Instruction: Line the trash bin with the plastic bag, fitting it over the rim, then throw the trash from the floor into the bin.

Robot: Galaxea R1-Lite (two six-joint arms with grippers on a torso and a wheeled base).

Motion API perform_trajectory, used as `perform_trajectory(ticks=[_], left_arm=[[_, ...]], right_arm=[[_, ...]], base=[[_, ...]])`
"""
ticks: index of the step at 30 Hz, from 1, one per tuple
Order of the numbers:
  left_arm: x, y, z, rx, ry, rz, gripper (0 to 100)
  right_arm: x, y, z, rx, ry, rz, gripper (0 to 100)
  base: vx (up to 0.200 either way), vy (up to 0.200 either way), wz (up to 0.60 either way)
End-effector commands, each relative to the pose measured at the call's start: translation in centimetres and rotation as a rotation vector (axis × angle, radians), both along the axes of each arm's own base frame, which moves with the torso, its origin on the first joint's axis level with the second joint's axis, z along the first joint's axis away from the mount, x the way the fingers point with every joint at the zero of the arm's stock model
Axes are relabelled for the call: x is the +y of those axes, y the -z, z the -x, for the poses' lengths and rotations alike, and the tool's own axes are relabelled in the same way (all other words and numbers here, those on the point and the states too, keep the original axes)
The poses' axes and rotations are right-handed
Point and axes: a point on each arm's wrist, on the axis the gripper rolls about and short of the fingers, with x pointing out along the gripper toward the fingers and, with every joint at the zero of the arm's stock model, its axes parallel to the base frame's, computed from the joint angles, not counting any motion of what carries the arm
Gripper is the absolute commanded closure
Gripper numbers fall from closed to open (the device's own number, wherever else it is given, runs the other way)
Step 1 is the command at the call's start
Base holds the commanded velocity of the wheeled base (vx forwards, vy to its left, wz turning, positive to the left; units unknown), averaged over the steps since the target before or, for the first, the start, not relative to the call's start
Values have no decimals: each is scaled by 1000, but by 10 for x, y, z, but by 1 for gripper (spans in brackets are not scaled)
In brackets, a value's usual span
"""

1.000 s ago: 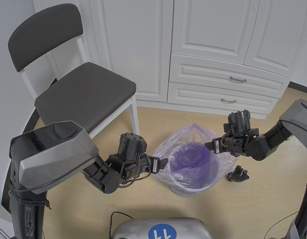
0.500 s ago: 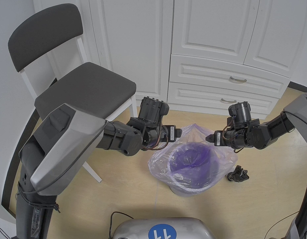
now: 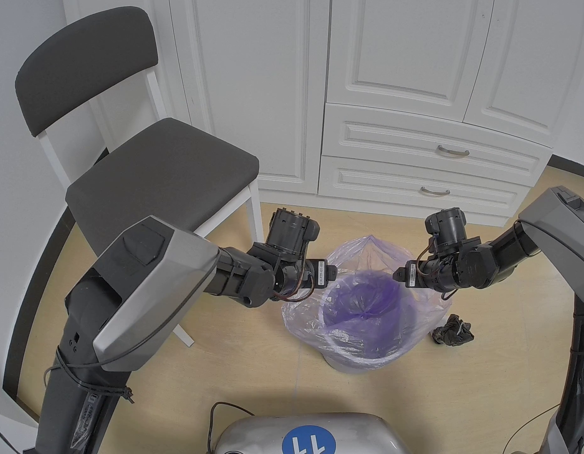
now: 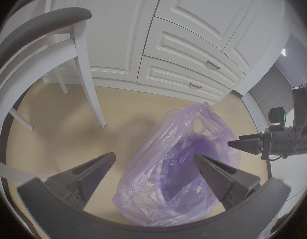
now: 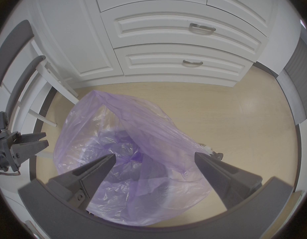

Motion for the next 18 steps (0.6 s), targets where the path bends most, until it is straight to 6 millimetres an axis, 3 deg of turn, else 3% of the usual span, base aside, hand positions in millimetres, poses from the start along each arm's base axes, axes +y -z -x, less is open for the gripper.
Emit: perform_trajectory(ticks=[1, 18], left_arm=[[1, 19, 0, 16, 1, -16, 0], [9, 60, -32, -11, -51, 1, 0]], right_arm=[[1, 12, -4, 20, 2, 5, 0], [-31, 44, -43, 11, 127, 27, 0]], base=[[0, 0, 0], [0, 0, 0]])
